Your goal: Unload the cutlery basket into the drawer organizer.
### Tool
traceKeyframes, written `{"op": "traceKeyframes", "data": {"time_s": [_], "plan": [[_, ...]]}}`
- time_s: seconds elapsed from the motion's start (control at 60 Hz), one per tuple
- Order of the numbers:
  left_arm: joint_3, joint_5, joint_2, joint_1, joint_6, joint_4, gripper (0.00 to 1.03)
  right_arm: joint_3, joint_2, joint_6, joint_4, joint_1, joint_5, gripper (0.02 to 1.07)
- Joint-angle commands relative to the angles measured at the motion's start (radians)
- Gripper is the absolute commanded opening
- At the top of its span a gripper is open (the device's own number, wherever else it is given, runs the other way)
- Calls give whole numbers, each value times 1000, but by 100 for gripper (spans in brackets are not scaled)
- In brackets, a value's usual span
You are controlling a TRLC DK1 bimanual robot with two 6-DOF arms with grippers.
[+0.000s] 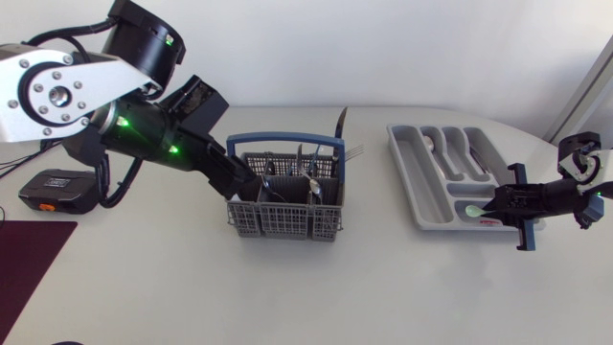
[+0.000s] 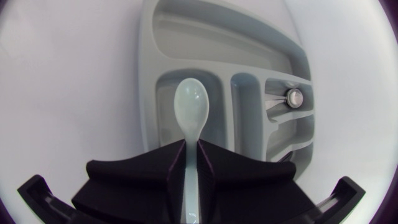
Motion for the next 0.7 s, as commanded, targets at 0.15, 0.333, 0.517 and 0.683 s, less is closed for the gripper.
{"op": "traceKeyframes", "data": {"time_s": [0.15,0.333,0.517,0.683], "plan": [[-55,1,20,-9,85,36,96,-26,32,-40,88,-8,26,40],[-72,1,23,-9,108,69,96,-36,8,-32,103,-13,30,52],[-32,-23,74,5,106,42,96,-71,-84,19,95,-18,23,53],[-29,-20,51,-25,85,19,96,-152,-212,102,97,12,6,55]]}}
